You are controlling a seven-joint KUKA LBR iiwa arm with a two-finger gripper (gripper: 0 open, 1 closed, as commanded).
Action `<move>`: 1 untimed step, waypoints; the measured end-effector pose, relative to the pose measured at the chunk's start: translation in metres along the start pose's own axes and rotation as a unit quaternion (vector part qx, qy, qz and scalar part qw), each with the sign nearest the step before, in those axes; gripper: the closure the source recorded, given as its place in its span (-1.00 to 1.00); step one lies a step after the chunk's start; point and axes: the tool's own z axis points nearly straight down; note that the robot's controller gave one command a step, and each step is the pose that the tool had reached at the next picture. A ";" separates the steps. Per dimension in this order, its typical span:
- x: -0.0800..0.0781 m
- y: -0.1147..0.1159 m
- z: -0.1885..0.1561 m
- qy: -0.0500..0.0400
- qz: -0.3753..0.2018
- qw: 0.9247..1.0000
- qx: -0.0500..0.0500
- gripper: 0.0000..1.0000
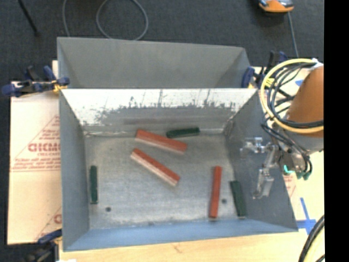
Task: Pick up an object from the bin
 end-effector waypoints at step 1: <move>-0.021 0.030 0.161 -0.004 -0.254 0.967 0.001 -1.00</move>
Offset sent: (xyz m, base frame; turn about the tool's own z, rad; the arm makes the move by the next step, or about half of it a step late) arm 0.0191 0.0315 -0.1607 -0.5147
